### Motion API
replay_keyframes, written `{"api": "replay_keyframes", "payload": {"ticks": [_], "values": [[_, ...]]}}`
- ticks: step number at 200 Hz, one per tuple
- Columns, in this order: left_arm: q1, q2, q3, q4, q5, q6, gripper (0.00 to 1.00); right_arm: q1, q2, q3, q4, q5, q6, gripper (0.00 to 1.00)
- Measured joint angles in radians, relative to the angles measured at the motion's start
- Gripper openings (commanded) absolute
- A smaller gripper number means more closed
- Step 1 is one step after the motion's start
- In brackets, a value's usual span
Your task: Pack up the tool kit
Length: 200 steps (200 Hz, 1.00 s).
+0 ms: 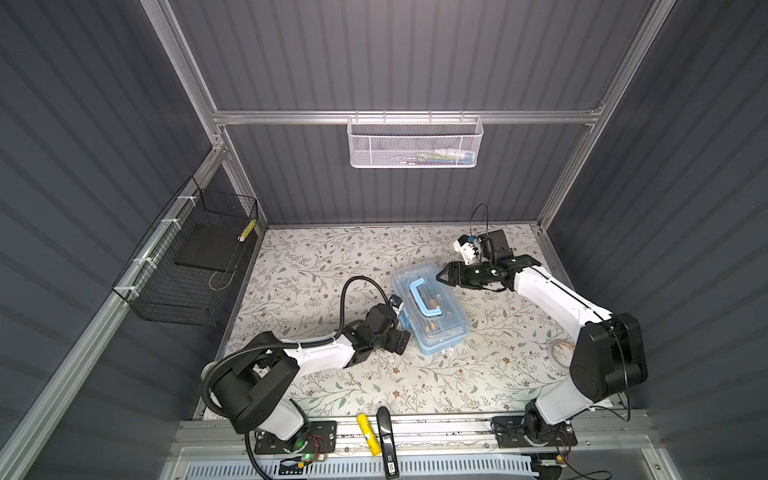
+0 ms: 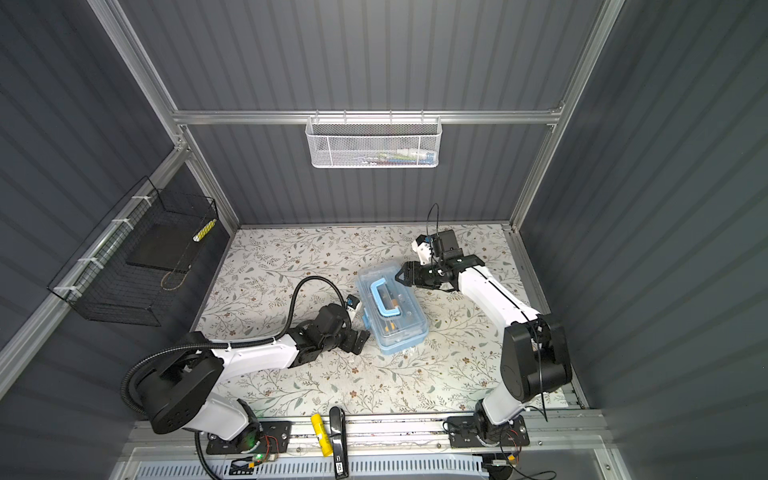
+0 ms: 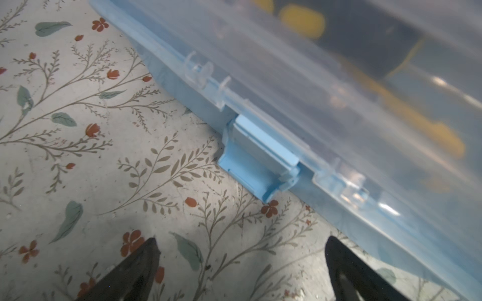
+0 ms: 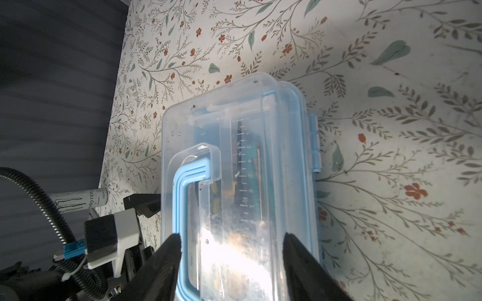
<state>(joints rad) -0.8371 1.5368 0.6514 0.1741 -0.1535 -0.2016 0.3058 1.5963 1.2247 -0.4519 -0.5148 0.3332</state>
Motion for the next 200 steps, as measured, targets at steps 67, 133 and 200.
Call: {"api": "replay_keyframes", "payload": {"ticks": [67, 133, 200], "values": [[0.001, 0.113, -0.002, 0.151, -0.031, 0.000, 1.00, 0.000, -0.015, -0.043, 0.014, -0.006, 0.023, 0.65], [0.000, 0.175, -0.002, 0.242, -0.117, 0.008, 1.00, -0.002, -0.023, -0.069, 0.049, -0.012, 0.037, 0.65], [-0.012, 0.158, -0.033, 0.256, -0.255, -0.006, 1.00, -0.005, -0.027, -0.095, 0.076, -0.016, 0.050, 0.65]]}}
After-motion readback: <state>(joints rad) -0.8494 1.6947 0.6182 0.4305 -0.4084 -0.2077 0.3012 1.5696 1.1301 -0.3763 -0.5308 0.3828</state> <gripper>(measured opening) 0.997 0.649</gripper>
